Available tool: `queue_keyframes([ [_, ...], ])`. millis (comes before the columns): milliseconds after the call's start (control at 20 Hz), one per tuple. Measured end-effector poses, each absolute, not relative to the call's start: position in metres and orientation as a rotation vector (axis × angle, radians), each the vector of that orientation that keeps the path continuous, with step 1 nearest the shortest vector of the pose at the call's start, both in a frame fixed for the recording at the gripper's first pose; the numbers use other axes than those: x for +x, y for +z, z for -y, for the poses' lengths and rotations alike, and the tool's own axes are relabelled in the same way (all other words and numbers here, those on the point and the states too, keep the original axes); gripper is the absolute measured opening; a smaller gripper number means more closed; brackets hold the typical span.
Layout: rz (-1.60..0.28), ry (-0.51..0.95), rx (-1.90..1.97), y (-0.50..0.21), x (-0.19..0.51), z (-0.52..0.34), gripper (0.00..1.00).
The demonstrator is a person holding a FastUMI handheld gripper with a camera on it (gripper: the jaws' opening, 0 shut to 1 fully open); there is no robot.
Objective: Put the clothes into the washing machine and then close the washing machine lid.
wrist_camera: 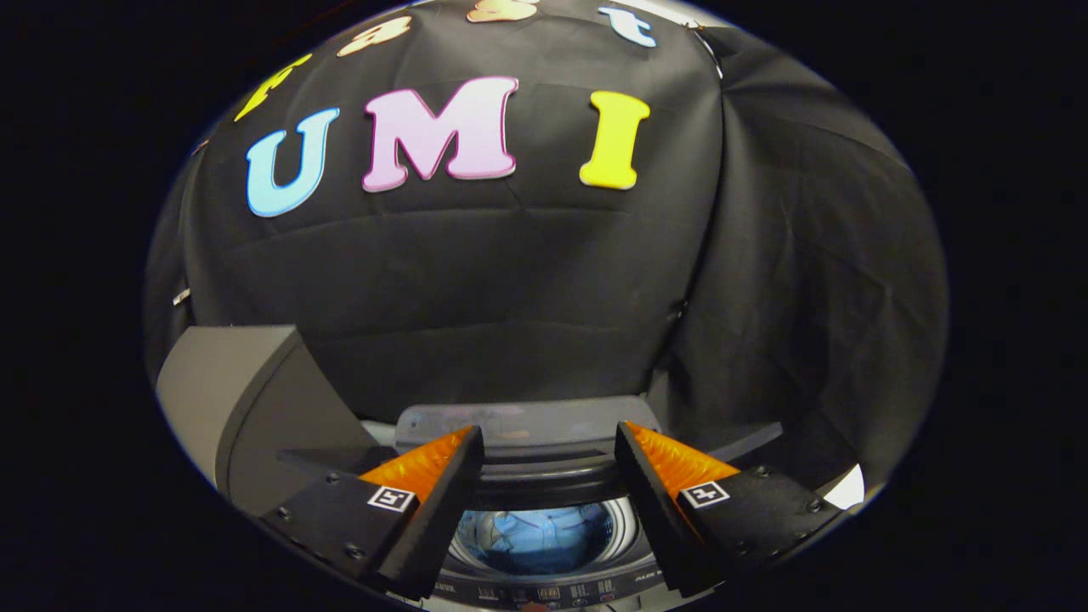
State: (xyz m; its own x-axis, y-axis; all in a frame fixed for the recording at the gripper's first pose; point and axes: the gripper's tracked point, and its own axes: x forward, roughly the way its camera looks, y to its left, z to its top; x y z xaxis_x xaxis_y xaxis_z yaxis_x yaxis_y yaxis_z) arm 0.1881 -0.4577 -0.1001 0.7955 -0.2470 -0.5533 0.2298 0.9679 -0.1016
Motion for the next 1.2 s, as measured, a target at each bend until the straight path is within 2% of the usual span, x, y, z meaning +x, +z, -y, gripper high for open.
queue_keyframes([
  [300, -0.746, -0.231, -0.041, -0.164, 0.155, 0.456, 0.98],
  [750, -0.845, -0.224, -0.051, -0.205, 0.123, 0.455, 0.98],
  [950, -0.75, -0.199, -0.092, -0.158, 0.136, 0.449, 0.98],
  [1200, -0.467, -0.166, -0.069, -0.043, 0.17, 0.435, 0.98],
])
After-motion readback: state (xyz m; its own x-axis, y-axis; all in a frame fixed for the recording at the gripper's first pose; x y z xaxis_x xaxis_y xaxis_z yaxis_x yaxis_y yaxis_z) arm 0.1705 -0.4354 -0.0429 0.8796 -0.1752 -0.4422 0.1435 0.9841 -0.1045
